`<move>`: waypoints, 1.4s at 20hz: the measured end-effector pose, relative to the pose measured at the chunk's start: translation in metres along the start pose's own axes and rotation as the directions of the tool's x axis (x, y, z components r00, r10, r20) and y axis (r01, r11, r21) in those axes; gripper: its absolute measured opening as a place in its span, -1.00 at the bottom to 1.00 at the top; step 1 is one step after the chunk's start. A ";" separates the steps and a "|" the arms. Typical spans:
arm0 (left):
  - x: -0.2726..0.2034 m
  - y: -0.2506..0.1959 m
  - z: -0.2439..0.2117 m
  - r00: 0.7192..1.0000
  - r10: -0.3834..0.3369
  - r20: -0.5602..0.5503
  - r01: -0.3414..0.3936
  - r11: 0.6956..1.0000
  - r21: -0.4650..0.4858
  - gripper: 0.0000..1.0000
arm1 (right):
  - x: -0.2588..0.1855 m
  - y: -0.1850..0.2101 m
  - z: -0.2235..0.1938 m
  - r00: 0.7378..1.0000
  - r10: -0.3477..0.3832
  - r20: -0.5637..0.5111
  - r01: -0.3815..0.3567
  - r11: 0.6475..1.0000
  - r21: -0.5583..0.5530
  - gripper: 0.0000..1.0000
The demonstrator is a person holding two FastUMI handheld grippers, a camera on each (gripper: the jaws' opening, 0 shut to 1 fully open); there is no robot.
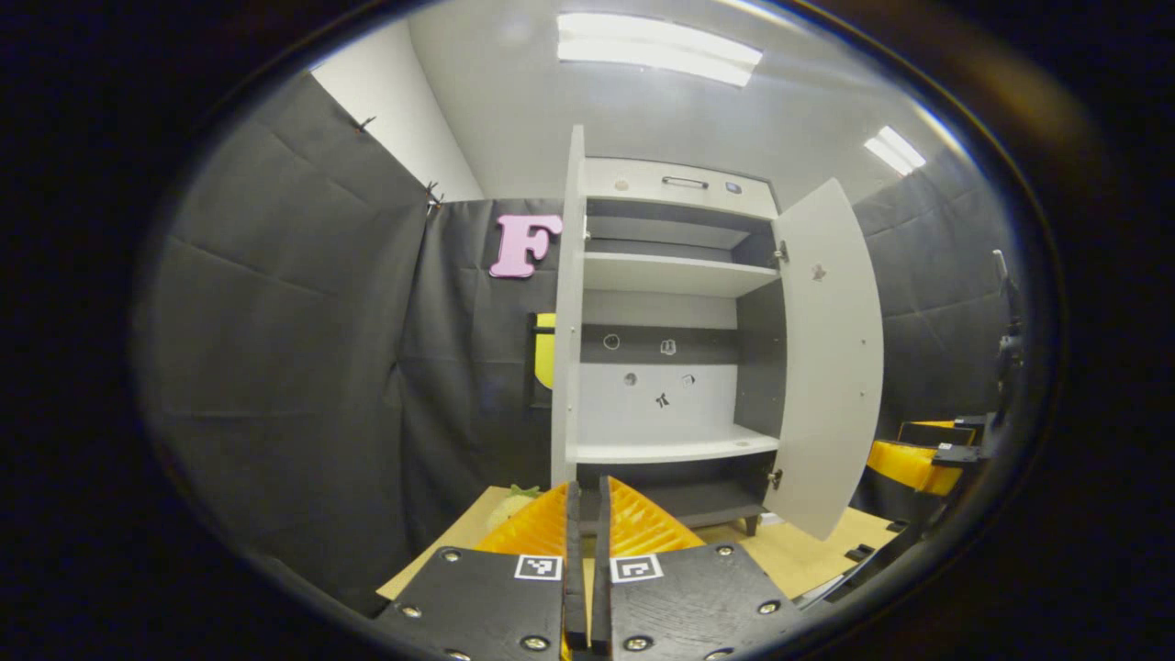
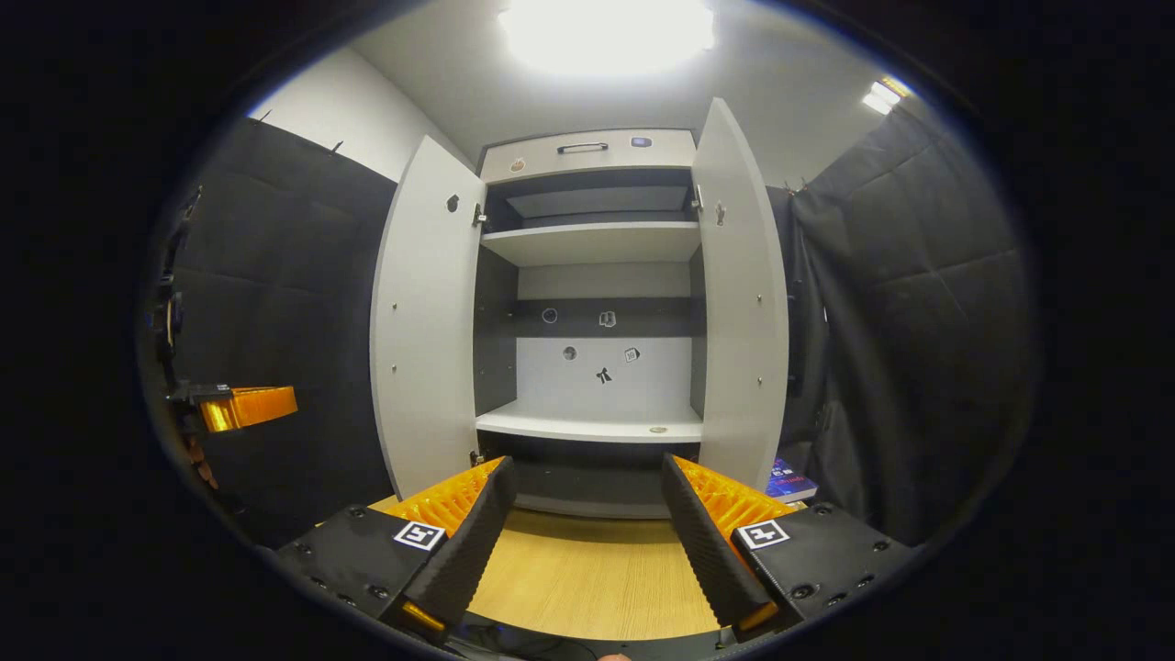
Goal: Open the right door of the double-door shoe cabinet with the right hand, and open the left door with the left hand.
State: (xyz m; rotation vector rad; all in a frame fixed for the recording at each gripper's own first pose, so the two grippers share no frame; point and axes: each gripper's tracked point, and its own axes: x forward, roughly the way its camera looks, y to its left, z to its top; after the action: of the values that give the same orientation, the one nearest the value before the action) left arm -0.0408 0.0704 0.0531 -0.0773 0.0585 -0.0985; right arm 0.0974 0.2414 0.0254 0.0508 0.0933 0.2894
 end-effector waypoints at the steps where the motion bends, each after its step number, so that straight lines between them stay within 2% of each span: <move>1: -0.002 -0.002 -0.002 1.000 0.003 -0.001 -0.003 1.000 0.001 -0.92 | -0.002 -0.003 0.000 1.000 -0.006 0.000 0.006 1.000 0.000 0.99; 5: -0.007 -0.009 -0.006 1.000 0.008 -0.006 -0.008 1.000 0.008 -0.91 | -0.003 -0.014 0.001 1.000 -0.024 0.001 0.024 1.000 0.012 0.99; 6: -0.007 -0.010 -0.007 1.000 0.007 -0.010 -0.007 1.000 0.001 -0.80 | -0.003 -0.014 -0.001 1.000 -0.025 -0.002 0.025 1.000 0.013 0.93; 7: -0.007 -0.012 -0.010 1.000 0.005 -0.016 -0.005 1.000 -0.007 -0.67 | -0.003 -0.016 -0.001 1.000 -0.029 -0.003 0.029 1.000 0.012 0.99; 10: -0.011 -0.016 -0.014 1.000 0.007 -0.026 -0.008 1.000 -0.020 -0.20 | -0.007 -0.023 -0.001 0.999 -0.035 -0.001 0.035 0.999 0.009 0.99; 14: -0.011 -0.016 -0.011 1.000 0.017 -0.017 -0.017 1.000 -0.017 0.75 | -0.010 -0.029 0.003 0.999 -0.044 0.011 0.044 0.999 0.006 0.99; 17: -0.010 -0.016 -0.008 0.999 0.036 -0.008 -0.036 0.999 0.000 0.75 | -0.012 -0.035 0.008 0.998 -0.052 0.022 0.052 0.999 0.006 0.99; 28: -0.013 -0.024 -0.003 0.999 0.033 0.013 -0.034 0.998 0.044 0.75 | -0.012 -0.046 0.010 0.997 -0.070 0.035 0.070 0.997 0.017 0.99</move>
State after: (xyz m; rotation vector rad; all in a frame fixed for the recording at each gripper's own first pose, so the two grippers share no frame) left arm -0.0563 0.0479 0.0525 -0.0329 0.0452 -0.0656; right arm 0.0994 0.1934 0.0334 0.0680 0.0619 0.2176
